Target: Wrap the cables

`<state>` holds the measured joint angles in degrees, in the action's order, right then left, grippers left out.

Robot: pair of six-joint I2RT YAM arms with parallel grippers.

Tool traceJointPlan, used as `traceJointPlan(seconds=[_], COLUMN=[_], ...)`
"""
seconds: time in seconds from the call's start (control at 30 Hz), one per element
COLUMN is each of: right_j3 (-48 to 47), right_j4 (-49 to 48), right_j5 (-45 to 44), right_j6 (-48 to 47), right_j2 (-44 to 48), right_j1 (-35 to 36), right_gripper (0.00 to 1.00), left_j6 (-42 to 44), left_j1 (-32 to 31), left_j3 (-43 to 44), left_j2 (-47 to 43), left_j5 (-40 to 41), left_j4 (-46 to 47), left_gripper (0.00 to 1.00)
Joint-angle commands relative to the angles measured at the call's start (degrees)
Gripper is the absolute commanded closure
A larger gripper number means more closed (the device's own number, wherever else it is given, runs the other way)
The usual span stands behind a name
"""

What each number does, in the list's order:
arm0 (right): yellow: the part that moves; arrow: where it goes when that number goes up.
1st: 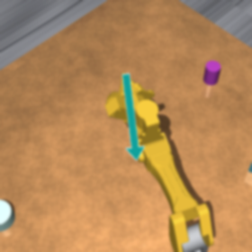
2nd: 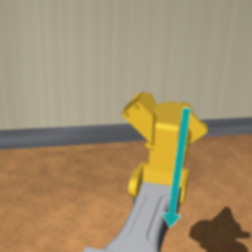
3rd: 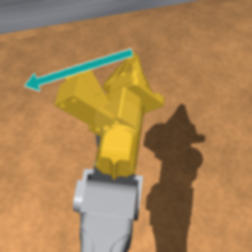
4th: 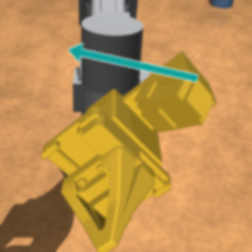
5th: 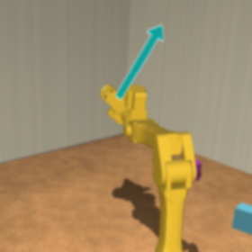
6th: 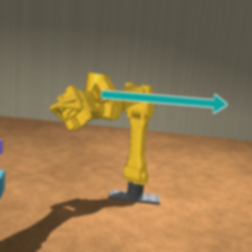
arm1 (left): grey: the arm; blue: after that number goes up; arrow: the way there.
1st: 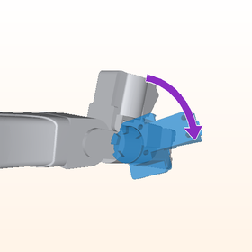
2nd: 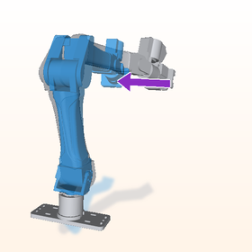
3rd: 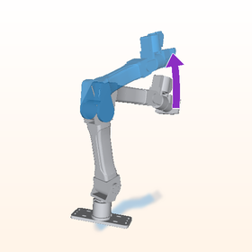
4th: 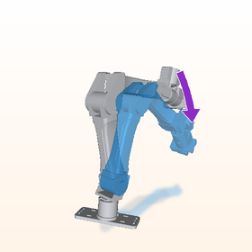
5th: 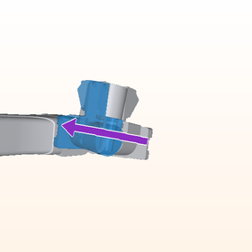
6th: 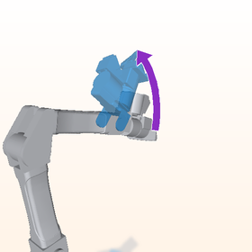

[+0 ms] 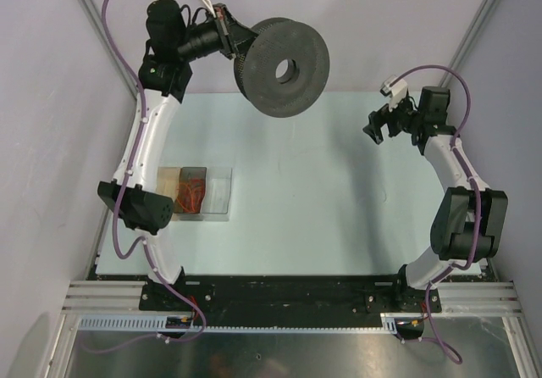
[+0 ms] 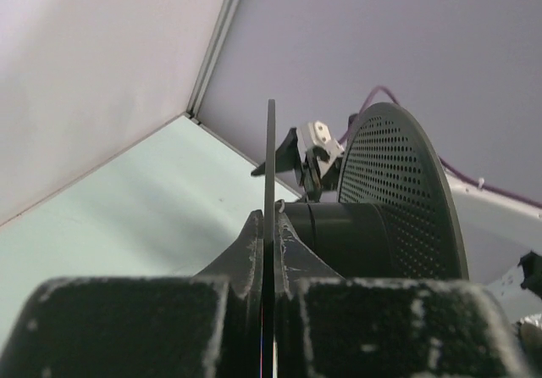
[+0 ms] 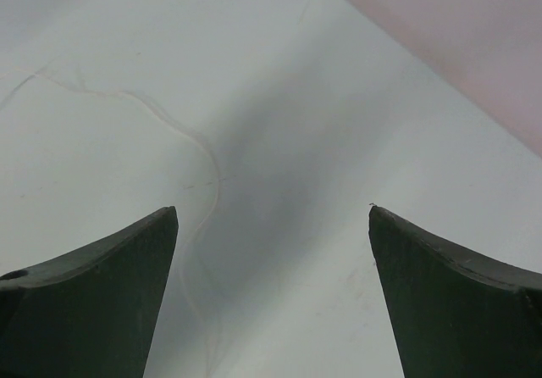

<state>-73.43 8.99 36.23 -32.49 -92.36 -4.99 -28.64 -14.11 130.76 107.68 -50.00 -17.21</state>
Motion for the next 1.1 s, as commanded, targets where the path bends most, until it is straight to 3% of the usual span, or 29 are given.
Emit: traceJointPlan(seconds=[0.0, 0.27, 0.43, 0.6, 0.8, 0.93, 1.07], right_j3=[-2.2, -2.2, -2.3, -2.2, -2.3, -2.3, -2.2], right_j4=[6.8, 4.5, 2.8, 8.6, 19.0, 23.2, 26.7], right_j5=[4.6, 11.4, 13.9, 14.9, 15.7, 16.6, 17.8], right_j6=[-1.3, 7.4, 13.9, 6.3, -4.8, -7.9, -9.2], right_j2=[2.6, 3.6, 3.1, 3.5, 4.9, 6.0, 7.1], right_j1=[1.1, 4.0, 4.6, 3.3, 4.2, 6.7, 10.5], right_gripper=[0.01, 0.01, 0.01, 0.05, 0.06, 0.07, 0.08], left_j6=[-6.7, -2.3, 9.2, 24.2, 49.3, 62.3, 68.6], left_j1=[0.3, -0.6, -1.9, -3.9, -8.0, -10.0, -11.2], left_j3=[2.7, -6.5, -20.0, -37.3, -56.7, -65.6, -70.8], left_j2=[-1.2, -5.0, -11.0, -18.7, -28.9, -33.4, -35.9], left_j5=[5.9, 4.4, -1.2, -7.6, -9.5, -10.2, -10.8], left_j4=[4.4, 5.7, 7.6, 10.0, 11.0, 11.4, 11.7], left_gripper=[1.0, 1.0, 1.0, 1.0, 1.0, 1.0, 1.0])
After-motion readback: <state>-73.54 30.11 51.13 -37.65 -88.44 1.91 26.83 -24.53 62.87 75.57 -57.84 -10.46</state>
